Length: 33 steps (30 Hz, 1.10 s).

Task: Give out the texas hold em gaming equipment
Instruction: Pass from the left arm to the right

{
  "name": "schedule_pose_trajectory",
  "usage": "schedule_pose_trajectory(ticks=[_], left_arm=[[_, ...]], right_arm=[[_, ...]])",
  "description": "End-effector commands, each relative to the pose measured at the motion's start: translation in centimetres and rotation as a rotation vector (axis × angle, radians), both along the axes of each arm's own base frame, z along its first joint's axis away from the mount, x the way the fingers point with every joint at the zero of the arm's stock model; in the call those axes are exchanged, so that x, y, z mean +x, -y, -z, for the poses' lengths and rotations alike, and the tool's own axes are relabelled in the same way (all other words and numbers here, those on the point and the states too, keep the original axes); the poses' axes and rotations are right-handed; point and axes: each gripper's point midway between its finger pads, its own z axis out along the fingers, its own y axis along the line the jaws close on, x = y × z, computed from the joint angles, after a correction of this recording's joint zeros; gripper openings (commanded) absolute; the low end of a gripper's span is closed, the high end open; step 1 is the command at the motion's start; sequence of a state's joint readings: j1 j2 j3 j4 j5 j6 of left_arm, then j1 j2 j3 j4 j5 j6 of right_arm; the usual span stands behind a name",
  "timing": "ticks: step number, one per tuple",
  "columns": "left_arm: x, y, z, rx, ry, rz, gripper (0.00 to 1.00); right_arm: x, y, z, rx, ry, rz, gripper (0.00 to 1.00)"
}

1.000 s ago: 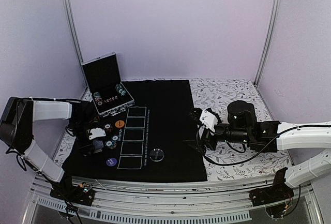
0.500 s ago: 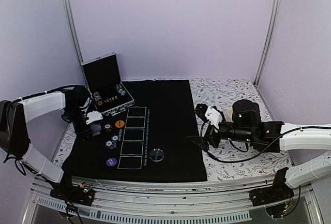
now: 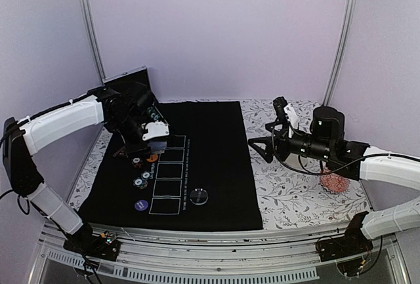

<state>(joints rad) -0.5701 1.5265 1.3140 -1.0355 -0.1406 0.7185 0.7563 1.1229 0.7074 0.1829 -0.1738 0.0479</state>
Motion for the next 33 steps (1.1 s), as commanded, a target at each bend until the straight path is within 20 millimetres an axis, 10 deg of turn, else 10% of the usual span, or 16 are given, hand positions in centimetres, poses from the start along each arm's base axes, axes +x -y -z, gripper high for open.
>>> schedule_pose_trajectory(ticks=[1,13,33], left_arm=[[-1.9,5.5,-0.8,-0.034,-0.03,0.121,0.57],[-6.5,13.4,-0.6,-0.133,0.01,0.375,0.56],[-7.3,13.2,-0.2,-0.145,0.085,0.44,0.55]], right_arm=[[-0.6,-1.7,-1.0,0.135,-0.162,-0.064,0.99],[0.2,-6.9,4.0,0.282,-0.597,-0.152,0.99],[-2.4,-18.6,7.0,0.344,-0.779,-0.415,0.91]])
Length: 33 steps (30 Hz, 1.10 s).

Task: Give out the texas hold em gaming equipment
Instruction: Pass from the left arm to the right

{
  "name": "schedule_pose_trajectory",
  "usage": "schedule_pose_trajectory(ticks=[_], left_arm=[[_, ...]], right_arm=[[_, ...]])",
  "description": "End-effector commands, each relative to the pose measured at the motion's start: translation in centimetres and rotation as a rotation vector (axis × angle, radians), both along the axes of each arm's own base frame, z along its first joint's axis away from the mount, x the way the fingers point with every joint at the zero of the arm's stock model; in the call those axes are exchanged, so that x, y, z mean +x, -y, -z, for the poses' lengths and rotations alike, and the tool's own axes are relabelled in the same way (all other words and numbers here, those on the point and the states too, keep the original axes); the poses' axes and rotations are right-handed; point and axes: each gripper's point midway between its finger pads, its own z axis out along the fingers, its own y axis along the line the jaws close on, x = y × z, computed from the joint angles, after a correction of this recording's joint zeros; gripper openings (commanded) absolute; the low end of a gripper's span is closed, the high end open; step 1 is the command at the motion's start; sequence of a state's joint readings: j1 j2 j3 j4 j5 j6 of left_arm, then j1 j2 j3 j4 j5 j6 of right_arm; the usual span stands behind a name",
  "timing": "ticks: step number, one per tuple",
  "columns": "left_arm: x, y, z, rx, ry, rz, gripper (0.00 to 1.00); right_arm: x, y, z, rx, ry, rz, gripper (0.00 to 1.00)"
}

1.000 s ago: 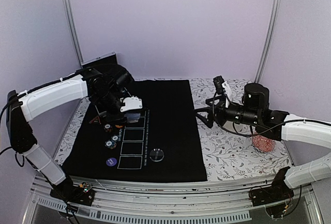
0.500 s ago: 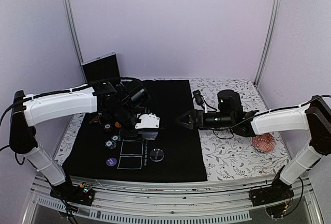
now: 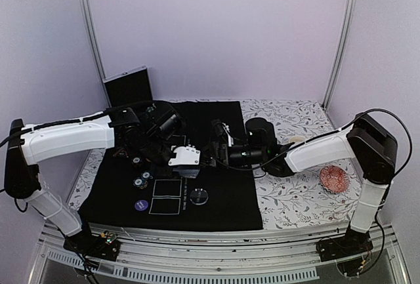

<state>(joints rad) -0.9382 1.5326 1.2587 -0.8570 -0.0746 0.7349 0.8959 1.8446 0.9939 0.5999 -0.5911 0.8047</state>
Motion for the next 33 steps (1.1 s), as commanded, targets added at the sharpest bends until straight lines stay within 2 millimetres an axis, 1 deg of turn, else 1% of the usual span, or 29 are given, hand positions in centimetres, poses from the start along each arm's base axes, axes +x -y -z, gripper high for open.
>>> schedule_pose_trajectory(ticks=[1,6,13,14,15,18,19,20,21,23,24,25,26,30,31,32,33], left_arm=[[-0.2,0.6,-0.7,-0.029,0.036,0.03,0.55],[0.1,0.8,-1.3,-0.045,0.056,0.021,0.55],[0.1,0.8,-1.3,-0.051,0.065,0.023,0.55],[0.0,0.9,-1.4,-0.055,0.067,0.025,0.55],[0.1,0.9,-1.4,-0.058,0.07,0.025,0.55],[0.4,1.0,-1.8,-0.071,0.092,0.01,0.55],[0.5,1.0,-2.0,-0.081,0.101,0.001,0.57],[0.6,1.0,-2.2,-0.093,0.109,-0.007,0.61],[0.6,1.1,-2.5,-0.114,0.119,-0.015,0.68],[0.8,1.1,-3.1,-0.157,0.147,-0.046,0.83],[0.8,1.1,-3.5,-0.184,0.162,-0.065,0.89],[0.7,0.8,-3.4,-0.202,0.166,-0.084,0.94],[0.5,0.7,-3.8,-0.236,0.166,-0.104,0.98],[-1.3,0.2,-4.8,-0.374,0.129,-0.129,0.98],[-1.8,0.2,-6.2,-0.448,0.144,-0.125,0.98],[-2.3,0.1,-6.0,-0.474,0.131,-0.116,0.98],[-3.0,0.0,-7.5,-0.553,0.146,-0.093,0.98]], right_arm=[[-0.5,-2.4,-1.2,0.058,0.001,-0.058,0.9],[-0.6,-3.4,-0.3,0.05,-0.024,-0.07,0.8],[-0.7,-3.5,0.2,0.042,-0.04,-0.073,0.5],[-0.7,-3.5,0.3,0.041,-0.043,-0.074,0.46],[-0.7,-3.5,0.3,0.042,-0.044,-0.078,0.38],[-1.1,-3.5,0.2,0.043,-0.048,-0.095,0.25],[-1.2,-3.4,0.1,0.044,-0.048,-0.099,0.15],[-1.4,-3.4,-0.1,0.046,-0.045,-0.108,0.08],[-1.6,-3.3,-0.3,0.047,-0.039,-0.117,0.04],[-2.1,-3.0,-0.9,0.049,-0.028,-0.133,0.02],[-2.3,-2.7,-1.2,0.049,-0.016,-0.139,0.02],[-2.6,-2.4,-1.6,0.048,-0.01,-0.146,0.02],[-3.0,-2.0,-2.0,0.047,0.001,-0.153,0.02],[-4.9,-0.5,-4.8,0.078,0.056,-0.211,0.02],[-5.4,-0.1,-5.9,0.092,0.079,-0.227,0.02],[-5.8,0.2,-6.1,0.087,0.08,-0.24,0.02],[-6.2,0.6,-7.1,0.093,0.096,-0.247,0.02]])
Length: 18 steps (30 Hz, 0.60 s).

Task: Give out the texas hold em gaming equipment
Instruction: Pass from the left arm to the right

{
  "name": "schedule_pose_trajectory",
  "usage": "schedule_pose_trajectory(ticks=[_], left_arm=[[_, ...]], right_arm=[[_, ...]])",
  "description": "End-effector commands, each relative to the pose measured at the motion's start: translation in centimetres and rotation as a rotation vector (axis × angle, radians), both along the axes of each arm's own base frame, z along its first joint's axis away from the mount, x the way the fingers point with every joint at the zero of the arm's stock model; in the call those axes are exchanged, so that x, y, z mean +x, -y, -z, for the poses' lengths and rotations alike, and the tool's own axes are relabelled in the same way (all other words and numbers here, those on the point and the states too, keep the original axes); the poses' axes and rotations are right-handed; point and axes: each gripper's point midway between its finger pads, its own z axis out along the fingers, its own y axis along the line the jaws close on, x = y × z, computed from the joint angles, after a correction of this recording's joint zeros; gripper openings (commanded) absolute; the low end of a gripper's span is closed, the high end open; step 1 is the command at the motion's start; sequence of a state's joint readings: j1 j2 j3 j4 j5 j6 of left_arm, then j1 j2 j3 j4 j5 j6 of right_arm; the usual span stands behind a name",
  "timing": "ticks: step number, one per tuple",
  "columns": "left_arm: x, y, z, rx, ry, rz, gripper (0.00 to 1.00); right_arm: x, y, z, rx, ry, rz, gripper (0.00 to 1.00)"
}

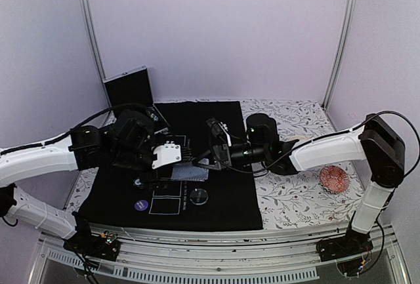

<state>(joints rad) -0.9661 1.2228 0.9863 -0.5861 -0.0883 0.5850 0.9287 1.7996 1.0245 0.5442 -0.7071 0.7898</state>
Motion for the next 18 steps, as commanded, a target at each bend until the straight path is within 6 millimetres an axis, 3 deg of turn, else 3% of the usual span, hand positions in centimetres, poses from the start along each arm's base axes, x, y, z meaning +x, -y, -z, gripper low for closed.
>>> schedule_pose_trajectory(ticks=[1,5,8,15,18], left_arm=[[-2.2,0.8,-4.4,-0.295,0.039,0.048,0.98],[-5.0,0.9,-7.2,-0.51,0.102,0.18,0.98],[-5.2,0.6,-8.7,-0.601,0.184,0.194,0.98],[-5.8,2.0,-7.6,-0.6,0.138,0.26,0.98],[-6.2,1.7,-7.9,-0.635,0.169,0.28,0.98]], right_arm=[[-3.0,1.6,-5.0,0.068,0.098,-0.102,0.02],[-3.9,2.0,-7.2,0.089,0.134,-0.112,0.02],[-4.5,1.4,-8.6,0.101,0.147,-0.124,0.02],[-5.2,-1.0,-10.2,0.119,0.159,-0.164,0.02],[-5.4,-1.8,-10.0,0.116,0.157,-0.176,0.02]])
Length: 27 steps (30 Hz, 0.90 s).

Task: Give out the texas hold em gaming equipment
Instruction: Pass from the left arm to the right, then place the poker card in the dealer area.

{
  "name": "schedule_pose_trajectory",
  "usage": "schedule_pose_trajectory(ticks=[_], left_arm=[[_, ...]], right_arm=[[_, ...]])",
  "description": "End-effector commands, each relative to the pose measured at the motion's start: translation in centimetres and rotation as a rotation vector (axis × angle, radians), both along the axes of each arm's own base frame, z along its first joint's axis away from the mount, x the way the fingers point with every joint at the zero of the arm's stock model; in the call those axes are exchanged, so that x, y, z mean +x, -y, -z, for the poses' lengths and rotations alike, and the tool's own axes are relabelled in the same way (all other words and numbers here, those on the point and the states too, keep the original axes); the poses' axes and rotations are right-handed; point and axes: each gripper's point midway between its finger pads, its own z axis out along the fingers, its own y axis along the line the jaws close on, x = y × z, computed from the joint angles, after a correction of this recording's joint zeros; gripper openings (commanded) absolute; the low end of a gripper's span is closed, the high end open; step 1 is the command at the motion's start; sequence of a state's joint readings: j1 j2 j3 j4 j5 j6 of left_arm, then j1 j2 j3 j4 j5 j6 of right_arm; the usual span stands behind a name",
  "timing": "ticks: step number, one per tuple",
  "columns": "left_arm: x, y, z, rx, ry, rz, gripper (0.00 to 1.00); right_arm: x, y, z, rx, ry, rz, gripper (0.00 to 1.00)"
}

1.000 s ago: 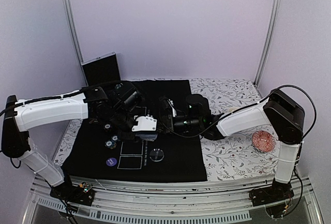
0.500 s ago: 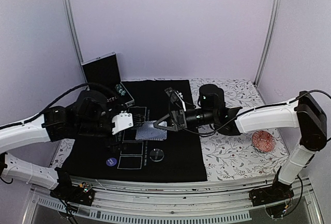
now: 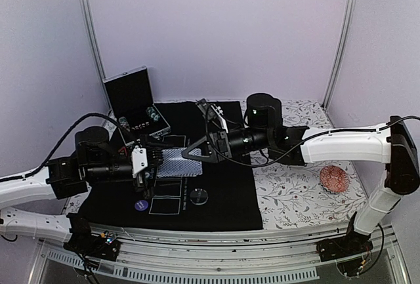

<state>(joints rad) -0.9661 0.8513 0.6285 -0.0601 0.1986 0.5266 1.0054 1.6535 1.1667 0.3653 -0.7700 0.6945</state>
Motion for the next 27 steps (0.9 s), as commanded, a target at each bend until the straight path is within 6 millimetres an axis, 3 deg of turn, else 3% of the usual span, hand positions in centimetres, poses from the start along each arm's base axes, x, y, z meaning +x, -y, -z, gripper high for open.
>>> schedule_pose_trajectory(ticks=[1,4,7,14,19,27], left_arm=[[-1.2,0.2,-1.8,-0.111,0.056,0.058,0.97],[-2.4,-0.3,-3.0,-0.19,0.074,0.095,0.85],[-3.5,-0.7,-2.9,-0.222,0.085,0.134,0.85],[-3.4,-0.6,-2.8,-0.231,0.061,0.128,0.85],[-3.7,-0.5,-2.6,-0.223,0.054,0.152,0.72],[-3.4,-0.4,-2.0,-0.208,0.043,0.143,0.77]], right_arm=[[-0.4,-1.4,-0.9,0.016,0.017,-0.028,0.02],[-0.3,-1.7,-1.0,0.019,0.019,-0.026,0.02],[-0.2,-1.9,-1.3,0.022,0.02,-0.03,0.02],[-0.7,-2.5,-1.0,0.009,0.02,-0.053,0.02],[-0.8,-2.5,-0.9,0.006,0.018,-0.061,0.02],[-1.3,-2.5,-1.5,0.026,0.022,-0.084,0.02]])
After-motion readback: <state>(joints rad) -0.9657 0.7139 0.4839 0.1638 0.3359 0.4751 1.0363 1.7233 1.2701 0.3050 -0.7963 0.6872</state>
